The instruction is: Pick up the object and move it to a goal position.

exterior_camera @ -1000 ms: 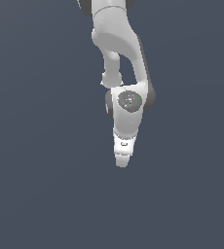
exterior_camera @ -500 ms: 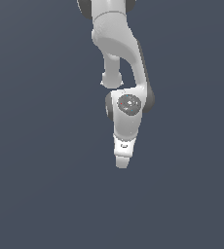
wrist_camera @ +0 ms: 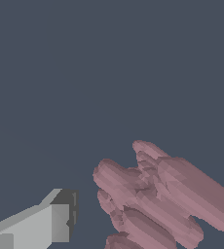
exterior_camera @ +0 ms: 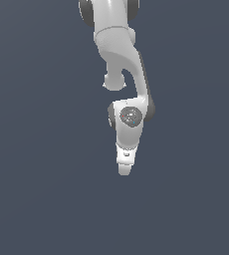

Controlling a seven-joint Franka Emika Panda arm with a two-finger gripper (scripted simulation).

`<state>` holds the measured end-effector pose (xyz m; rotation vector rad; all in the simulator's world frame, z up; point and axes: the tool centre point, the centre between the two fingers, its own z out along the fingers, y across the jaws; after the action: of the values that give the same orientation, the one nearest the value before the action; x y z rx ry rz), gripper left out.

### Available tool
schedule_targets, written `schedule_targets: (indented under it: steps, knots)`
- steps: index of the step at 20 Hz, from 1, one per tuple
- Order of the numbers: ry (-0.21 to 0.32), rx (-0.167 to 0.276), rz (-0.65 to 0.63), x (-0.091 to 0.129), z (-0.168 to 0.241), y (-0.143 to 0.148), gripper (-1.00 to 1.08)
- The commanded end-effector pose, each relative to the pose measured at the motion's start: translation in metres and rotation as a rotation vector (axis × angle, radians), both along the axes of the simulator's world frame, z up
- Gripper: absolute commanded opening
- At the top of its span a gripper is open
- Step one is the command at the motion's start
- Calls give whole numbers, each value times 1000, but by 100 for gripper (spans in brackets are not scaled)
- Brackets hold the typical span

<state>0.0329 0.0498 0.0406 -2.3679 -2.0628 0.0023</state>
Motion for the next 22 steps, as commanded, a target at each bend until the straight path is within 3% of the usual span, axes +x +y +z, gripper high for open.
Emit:
schedule_targets:
  steps: [1, 14, 22]
  knots:
    - [-2, 0, 0, 1, -1, 0, -100]
    - [-2, 0, 0, 0, 2, -1, -100]
    - [-2, -1, 0, -9, 26, -10, -100]
